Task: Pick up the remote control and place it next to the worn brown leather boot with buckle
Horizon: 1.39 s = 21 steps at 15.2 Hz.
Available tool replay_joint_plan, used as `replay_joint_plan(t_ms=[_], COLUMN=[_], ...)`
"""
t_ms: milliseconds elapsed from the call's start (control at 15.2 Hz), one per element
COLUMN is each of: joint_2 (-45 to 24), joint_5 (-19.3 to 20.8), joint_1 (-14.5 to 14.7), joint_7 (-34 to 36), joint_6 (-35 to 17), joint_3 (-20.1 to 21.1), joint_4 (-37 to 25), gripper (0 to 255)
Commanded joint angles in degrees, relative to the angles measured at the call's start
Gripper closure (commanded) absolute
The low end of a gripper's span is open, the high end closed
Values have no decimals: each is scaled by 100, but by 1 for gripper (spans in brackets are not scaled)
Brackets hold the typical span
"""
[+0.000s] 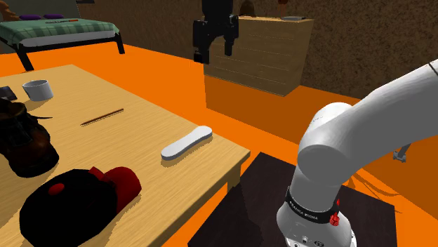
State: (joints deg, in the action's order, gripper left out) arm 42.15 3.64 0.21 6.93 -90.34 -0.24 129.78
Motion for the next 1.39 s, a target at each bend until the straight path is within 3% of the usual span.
replay_joint_plan(t_ms=[0,660,1320], joint_2=[0,-542,-2231], joint_5=[0,-848,-1295], joint_1=[0,-901,-1850], joint_7=[0,4031,7999], joint_6=[0,-1629,-3579], joint_3=[0,1261,2456], joint_4=[0,1271,1594], gripper=[0,0,0])
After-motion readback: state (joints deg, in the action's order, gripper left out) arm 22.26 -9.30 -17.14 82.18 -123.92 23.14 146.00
